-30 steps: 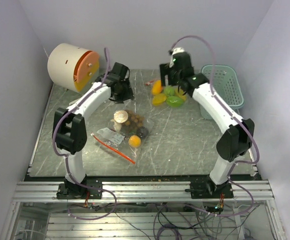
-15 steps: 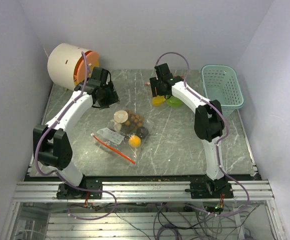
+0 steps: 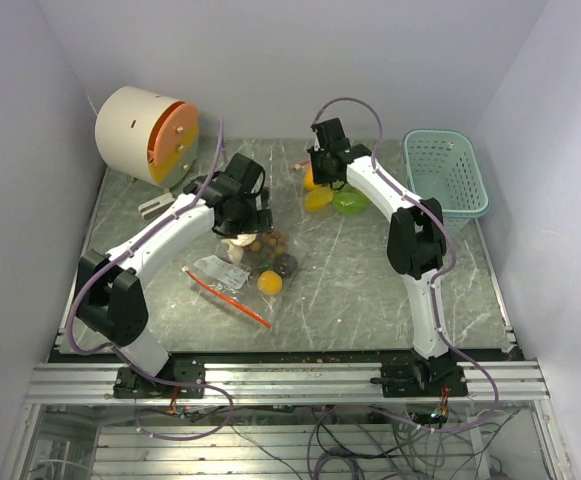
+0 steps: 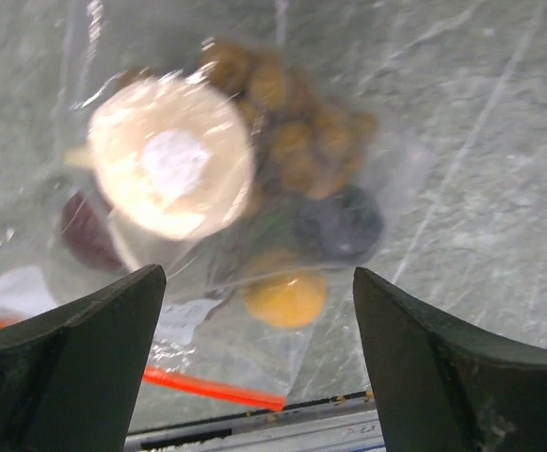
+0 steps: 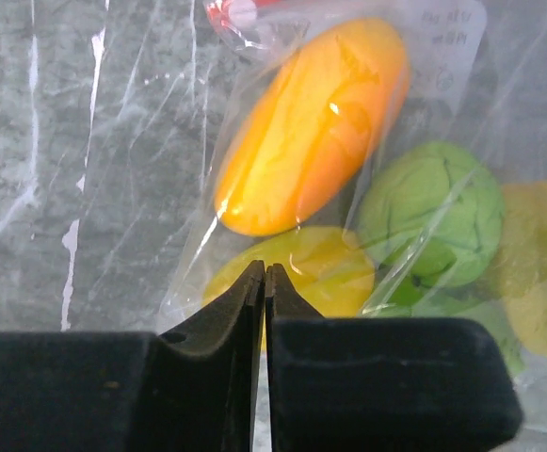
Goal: Open the zip-top bag and remove the fake food
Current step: Pick up the zipper food storage bag at the center of the board.
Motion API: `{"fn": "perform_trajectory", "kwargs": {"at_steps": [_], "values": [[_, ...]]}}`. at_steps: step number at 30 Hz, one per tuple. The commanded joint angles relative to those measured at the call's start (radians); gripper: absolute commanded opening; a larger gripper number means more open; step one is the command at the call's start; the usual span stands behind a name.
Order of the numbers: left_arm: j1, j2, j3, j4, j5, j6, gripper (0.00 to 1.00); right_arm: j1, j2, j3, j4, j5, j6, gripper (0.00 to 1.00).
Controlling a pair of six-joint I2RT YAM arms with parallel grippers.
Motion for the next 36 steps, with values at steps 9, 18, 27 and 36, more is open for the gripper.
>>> {"fn": "perform_trajectory", "kwargs": {"at_steps": [9, 18, 27, 36], "values": [[0.003, -0.145, -0.236, 0.042, -0.012, -0.006, 0.94, 0.005, -0.226, -0.226, 0.029, -0.06, 0.072, 0.25], [0.003, -0.041, -0.247, 0.145, -0.034, -0.017, 0.88, 0.03, -0.276, -0.27, 0.016, -0.113, 0.101, 0.47], [0.027, 0.275, -0.021, 0.234, 0.019, 0.032, 0.84, 0.04, -0.41, -0.398, 0.053, -0.174, 0.079, 0.44], [0.135, 0.116, 0.01, 0.22, 0.057, 0.046, 0.87, 0.051, -0.422, -0.464, 0.12, -0.245, 0.032, 0.62]]}}
